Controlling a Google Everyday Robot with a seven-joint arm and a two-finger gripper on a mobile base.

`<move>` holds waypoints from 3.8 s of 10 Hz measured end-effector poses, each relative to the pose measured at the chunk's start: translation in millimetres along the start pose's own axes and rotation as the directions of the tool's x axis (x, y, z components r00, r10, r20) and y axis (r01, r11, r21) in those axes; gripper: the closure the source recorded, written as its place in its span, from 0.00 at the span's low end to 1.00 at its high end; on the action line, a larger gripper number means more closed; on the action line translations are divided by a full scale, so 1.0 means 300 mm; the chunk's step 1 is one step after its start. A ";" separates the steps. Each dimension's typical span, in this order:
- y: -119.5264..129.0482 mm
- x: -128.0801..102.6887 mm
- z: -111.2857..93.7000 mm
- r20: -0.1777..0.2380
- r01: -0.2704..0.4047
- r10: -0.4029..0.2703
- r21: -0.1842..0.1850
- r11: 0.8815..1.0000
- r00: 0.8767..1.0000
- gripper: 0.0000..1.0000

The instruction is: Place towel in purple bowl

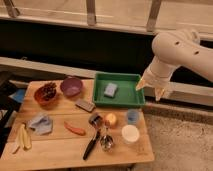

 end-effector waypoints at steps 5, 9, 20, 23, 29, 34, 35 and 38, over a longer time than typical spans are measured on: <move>0.000 0.000 0.000 0.000 0.000 0.000 0.000 1.000 1.000 0.35; 0.076 0.025 -0.021 0.020 0.078 -0.078 -0.032 0.996 0.997 0.35; 0.525 0.284 -0.080 0.029 0.309 -0.309 -0.180 0.934 0.951 0.35; 0.591 0.404 0.003 -0.002 0.393 -0.399 -0.175 0.903 0.917 0.35; 0.930 0.769 0.135 -0.077 0.531 -0.573 -0.292 0.796 0.816 0.35; 1.005 0.883 0.131 -0.067 0.553 -0.613 -0.363 0.750 0.787 0.35; 1.004 0.885 0.131 -0.062 0.560 -0.616 -0.355 0.749 0.785 0.35; 1.045 0.943 0.158 -0.034 0.600 -0.650 -0.351 0.719 0.759 0.35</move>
